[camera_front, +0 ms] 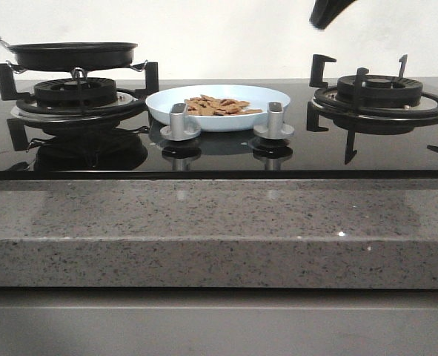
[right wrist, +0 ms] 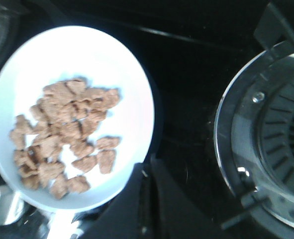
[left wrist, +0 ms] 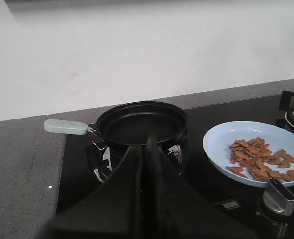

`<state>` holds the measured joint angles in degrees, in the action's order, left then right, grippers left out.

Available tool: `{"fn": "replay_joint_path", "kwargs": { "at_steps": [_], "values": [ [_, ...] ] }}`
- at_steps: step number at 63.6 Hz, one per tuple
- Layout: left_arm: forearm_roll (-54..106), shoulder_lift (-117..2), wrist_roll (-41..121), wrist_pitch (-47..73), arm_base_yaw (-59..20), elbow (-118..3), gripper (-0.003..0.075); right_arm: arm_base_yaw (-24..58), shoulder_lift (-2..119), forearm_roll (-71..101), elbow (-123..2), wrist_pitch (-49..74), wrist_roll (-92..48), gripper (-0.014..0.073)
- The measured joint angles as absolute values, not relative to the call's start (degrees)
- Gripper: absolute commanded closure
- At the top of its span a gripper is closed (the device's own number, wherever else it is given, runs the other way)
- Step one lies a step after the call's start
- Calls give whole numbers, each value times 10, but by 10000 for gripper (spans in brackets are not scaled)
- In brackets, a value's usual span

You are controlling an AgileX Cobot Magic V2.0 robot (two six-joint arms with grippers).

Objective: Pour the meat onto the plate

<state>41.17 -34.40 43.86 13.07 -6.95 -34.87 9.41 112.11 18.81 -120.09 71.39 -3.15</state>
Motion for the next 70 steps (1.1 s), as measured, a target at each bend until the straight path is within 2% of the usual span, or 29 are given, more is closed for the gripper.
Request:
{"fn": "replay_joint_path", "kwargs": {
  "at_steps": [7,16,33,43,56,70],
  "values": [
    [412,-344,439,131,-69,-349,741,94,1059,187,-1152,714,-37,662],
    [412,-344,439,131,-69,-349,741,94,957,187,-1028,679,-47,662],
    [412,-344,439,131,-69,-349,741,94,741,187,-714,502,-54,662],
    [412,-344,439,131,-69,-349,741,94,627,187,-574,428,-74,662],
    [412,-344,439,131,-69,-349,741,94,467,187,-436,366,-97,662],
    [412,-344,439,131,-69,-349,741,94,325,187,-355,327,-98,662]
  ]
}}
